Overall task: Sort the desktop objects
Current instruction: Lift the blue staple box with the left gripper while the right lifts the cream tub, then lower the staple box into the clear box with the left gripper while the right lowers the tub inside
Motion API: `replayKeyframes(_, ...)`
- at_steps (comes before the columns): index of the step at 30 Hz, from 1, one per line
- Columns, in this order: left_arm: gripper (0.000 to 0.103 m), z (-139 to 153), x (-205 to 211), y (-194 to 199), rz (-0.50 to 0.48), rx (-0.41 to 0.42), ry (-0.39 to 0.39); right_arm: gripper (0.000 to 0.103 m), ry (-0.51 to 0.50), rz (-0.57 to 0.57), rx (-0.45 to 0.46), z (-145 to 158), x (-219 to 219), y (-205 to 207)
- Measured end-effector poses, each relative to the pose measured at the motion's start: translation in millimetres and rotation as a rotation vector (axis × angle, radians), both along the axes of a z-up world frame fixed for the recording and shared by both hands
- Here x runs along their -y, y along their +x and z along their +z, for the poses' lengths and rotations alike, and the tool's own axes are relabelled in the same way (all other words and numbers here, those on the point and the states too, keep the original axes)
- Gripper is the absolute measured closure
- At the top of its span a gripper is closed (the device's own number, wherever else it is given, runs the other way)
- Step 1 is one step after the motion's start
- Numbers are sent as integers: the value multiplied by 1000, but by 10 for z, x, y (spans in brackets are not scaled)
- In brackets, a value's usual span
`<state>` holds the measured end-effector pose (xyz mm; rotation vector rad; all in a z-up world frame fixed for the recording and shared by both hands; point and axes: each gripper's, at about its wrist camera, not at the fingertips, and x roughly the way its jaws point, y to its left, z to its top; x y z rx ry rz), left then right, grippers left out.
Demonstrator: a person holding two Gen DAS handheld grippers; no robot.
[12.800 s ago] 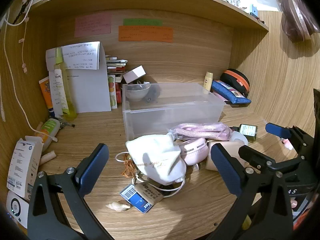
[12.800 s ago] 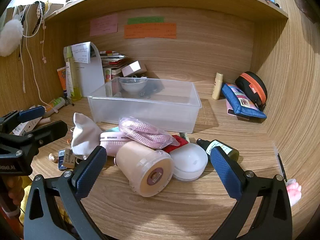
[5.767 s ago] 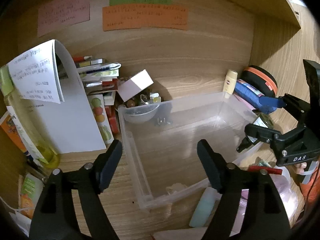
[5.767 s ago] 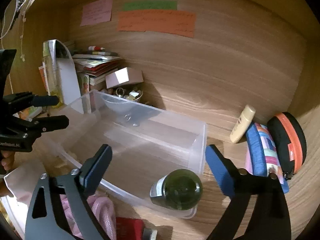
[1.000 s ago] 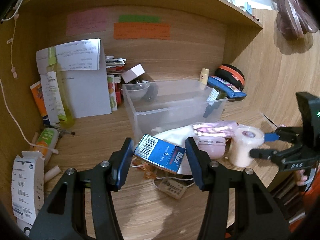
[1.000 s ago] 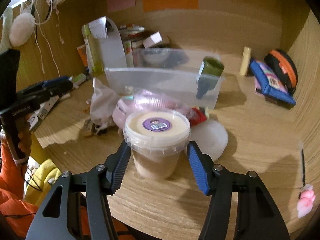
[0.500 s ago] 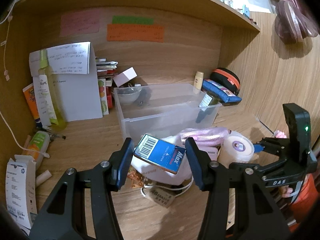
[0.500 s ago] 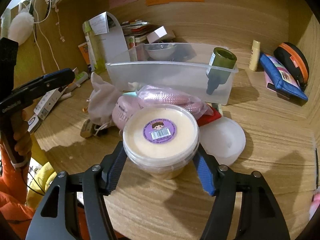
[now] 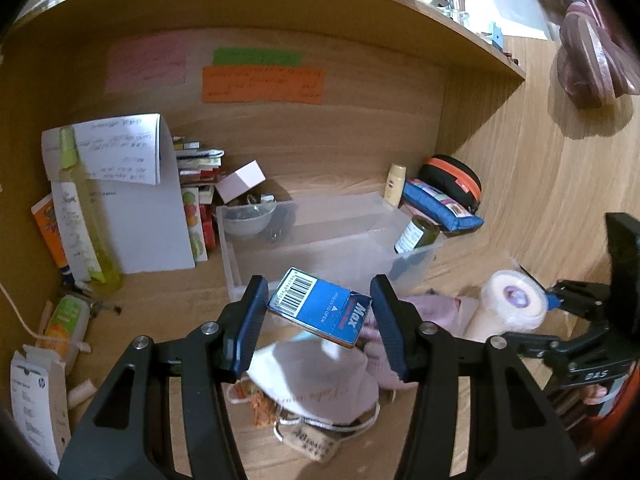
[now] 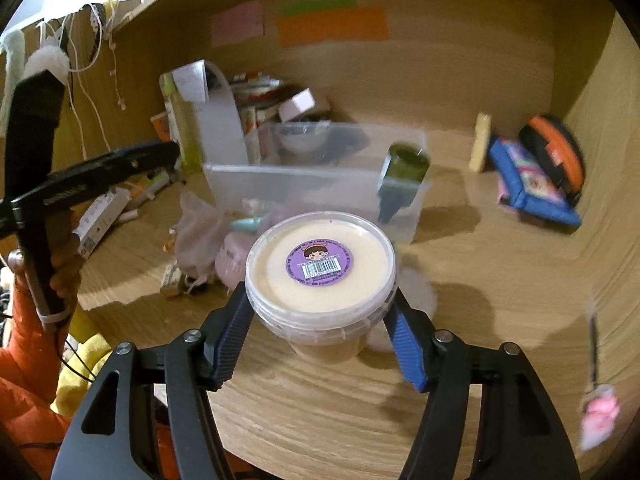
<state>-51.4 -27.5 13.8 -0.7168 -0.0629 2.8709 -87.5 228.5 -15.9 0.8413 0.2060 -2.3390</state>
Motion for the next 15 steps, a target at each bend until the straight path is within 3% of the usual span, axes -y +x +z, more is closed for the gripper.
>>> replayKeyframes(15, 50, 191, 47, -457, 18, -4, 9, 42, -43, -30, -97, 584, 90, -480)
